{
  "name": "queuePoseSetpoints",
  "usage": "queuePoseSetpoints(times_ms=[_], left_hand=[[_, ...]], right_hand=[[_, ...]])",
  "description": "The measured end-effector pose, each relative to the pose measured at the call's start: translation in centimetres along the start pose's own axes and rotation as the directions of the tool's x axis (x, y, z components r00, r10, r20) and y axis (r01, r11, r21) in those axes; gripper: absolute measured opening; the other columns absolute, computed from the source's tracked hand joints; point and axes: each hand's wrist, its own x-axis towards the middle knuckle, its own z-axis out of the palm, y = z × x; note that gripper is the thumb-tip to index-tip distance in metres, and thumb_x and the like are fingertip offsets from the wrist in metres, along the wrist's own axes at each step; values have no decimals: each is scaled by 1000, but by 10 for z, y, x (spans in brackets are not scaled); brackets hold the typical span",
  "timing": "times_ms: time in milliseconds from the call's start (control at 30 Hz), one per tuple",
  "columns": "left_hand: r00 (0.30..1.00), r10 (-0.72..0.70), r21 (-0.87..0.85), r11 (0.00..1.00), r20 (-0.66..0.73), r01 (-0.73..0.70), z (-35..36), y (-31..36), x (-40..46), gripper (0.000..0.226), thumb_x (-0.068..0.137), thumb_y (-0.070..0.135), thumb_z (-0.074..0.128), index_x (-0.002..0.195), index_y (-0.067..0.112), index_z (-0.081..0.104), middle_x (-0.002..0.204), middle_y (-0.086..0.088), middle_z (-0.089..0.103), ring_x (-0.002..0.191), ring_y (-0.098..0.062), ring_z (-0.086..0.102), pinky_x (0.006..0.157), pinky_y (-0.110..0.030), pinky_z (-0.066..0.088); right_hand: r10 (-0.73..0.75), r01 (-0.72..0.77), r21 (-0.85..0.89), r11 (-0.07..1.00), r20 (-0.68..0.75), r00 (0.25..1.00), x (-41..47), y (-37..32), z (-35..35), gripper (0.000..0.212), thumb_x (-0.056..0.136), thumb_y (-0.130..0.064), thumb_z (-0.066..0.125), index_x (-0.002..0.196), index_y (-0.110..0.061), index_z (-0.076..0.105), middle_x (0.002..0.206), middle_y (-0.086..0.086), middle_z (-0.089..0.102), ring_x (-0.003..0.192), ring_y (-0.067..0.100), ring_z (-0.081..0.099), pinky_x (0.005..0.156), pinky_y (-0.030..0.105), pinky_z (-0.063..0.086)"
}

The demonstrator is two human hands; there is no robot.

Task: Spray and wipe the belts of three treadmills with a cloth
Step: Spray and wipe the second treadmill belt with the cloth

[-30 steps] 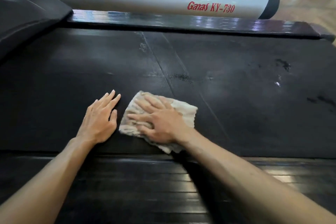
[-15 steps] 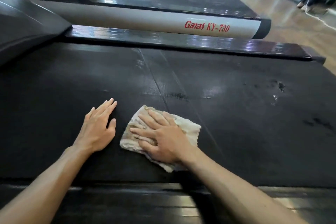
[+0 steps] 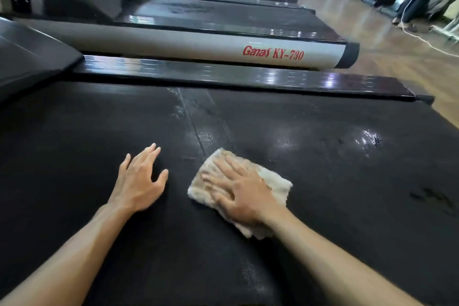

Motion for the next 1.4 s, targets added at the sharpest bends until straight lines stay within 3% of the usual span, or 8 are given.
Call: queuePoseSetpoints(times_ms=[67, 267, 467, 667, 867, 1100, 1300, 1400], left_hand=[[1000, 8, 25, 1000, 12, -8, 4, -2, 8, 66, 99, 34, 58, 157, 16, 34, 166, 3, 26, 154, -9, 17, 127, -41, 2], [1000, -25, 57, 998, 7, 24, 10, -8, 26, 68, 101, 38, 54, 160, 16, 27, 168, 4, 17, 155, -9, 9, 126, -38, -2], [996, 66, 112, 991, 54, -72, 16, -13, 40, 73, 98, 47, 50, 160, 18, 26, 168, 4, 17, 155, -9, 9, 127, -42, 0], [998, 52, 157, 986, 18, -55, 25, -18, 47, 71, 100, 38, 54, 161, 16, 24, 169, 5, 13, 155, -8, 7, 126, -38, 2], [999, 48, 174, 983, 20, -51, 24, -19, 49, 84, 85, 54, 35, 161, 18, 25, 169, 5, 15, 155, -8, 10, 126, -38, 5], [999, 29, 207, 978, 32, -35, 24, -17, 49, 86, 84, 56, 29, 161, 19, 23, 169, 6, 13, 155, -7, 8, 125, -37, 2], [999, 14, 211, 977, 42, -22, 21, -15, 48, 85, 84, 56, 30, 161, 21, 21, 169, 8, 12, 155, -6, 7, 125, -35, 1], [999, 1, 232, 973, 36, -10, 21, -15, 47, 86, 84, 57, 28, 162, 21, 20, 170, 8, 10, 155, -6, 6, 126, -36, 3]], right_hand=[[-37, 39, 24, 999, -46, 998, -38, 24, -3, 53, 99, -61, 29, 150, -56, 39, 171, -18, 7, 158, 5, -8, 128, 38, -5], [305, -306, -37, 951, -38, 952, 21, 80, -25, 58, 96, -67, 20, 152, -58, 30, 173, -11, 3, 159, 12, -4, 128, 41, -2], [101, -100, 31, 995, -51, 994, -12, 65, -15, 60, 92, -69, 18, 149, -60, 36, 169, -22, 5, 158, 4, -6, 126, 34, -9], [339, -342, -42, 939, -55, 939, 49, 112, -25, 52, 103, -62, 28, 154, -56, 29, 173, -14, 4, 159, 11, -3, 129, 42, 0], [99, -98, 25, 995, -38, 994, 18, 88, -19, 58, 92, -72, 20, 147, -62, 36, 169, -22, 5, 158, 4, -4, 129, 41, 0], [338, -340, -56, 939, -44, 940, 75, 101, -29, 55, 99, -68, 26, 153, -56, 32, 173, -11, 10, 159, 15, 1, 128, 47, 1], [42, -41, 32, 999, -38, 998, 34, 76, -15, 55, 93, -72, 25, 146, -61, 38, 170, -19, 13, 158, 5, 1, 129, 41, 0], [165, -164, 31, 986, -39, 986, 40, 101, -25, 53, 97, -67, 31, 149, -58, 38, 171, -17, 11, 158, 5, -1, 129, 43, 0]])
